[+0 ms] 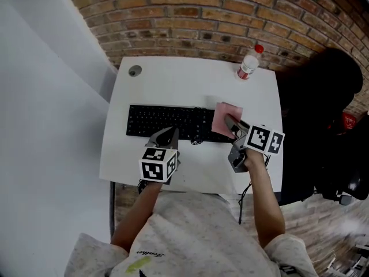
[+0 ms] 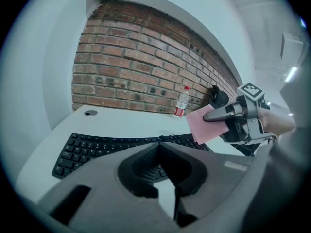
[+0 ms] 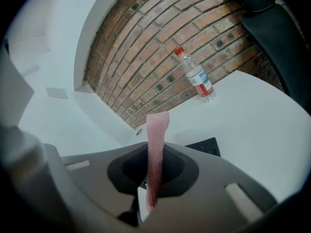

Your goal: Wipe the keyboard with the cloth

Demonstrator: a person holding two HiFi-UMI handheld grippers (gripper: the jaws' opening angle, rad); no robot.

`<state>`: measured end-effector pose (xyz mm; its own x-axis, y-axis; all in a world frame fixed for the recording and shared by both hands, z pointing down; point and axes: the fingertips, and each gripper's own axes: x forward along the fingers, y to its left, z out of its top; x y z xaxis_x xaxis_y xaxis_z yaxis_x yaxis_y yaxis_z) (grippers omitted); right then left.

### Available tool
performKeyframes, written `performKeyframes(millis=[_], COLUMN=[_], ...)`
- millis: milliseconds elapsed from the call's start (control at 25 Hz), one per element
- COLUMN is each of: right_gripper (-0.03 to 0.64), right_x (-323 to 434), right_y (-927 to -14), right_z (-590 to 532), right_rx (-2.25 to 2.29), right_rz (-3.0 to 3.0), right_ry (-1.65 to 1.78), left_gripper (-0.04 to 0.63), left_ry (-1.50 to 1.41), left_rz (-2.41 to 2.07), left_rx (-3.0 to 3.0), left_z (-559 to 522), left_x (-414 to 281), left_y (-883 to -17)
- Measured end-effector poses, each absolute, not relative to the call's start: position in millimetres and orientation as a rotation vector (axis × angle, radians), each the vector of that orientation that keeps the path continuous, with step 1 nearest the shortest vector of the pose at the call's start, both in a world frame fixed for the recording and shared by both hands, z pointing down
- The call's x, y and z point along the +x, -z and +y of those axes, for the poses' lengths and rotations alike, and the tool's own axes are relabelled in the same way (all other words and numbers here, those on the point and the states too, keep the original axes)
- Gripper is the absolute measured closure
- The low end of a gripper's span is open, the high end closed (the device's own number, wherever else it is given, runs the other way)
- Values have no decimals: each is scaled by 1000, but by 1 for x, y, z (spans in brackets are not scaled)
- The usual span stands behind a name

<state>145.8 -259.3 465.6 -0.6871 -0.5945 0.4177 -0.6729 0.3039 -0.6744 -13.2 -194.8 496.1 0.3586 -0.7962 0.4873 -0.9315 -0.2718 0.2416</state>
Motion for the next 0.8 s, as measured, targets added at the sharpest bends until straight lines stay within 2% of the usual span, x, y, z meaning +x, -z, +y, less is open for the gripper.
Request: performKeyframes(millis=[280,800], right_gripper=[601,601], right_x=[74,-82], right_y=[-444,-462], right_z=[-243,-211], right_rx=[1076,806], right_rz=[-2532,-2550], right_ry=[-1318,-1343], left_gripper=[604,603], left_ry=[-349,-321], left_rz=[-1526,-1633], left_rx=[2116,2036], left_z=[-183,-155], left_x=[-57,-159], left_y=[-492,-491])
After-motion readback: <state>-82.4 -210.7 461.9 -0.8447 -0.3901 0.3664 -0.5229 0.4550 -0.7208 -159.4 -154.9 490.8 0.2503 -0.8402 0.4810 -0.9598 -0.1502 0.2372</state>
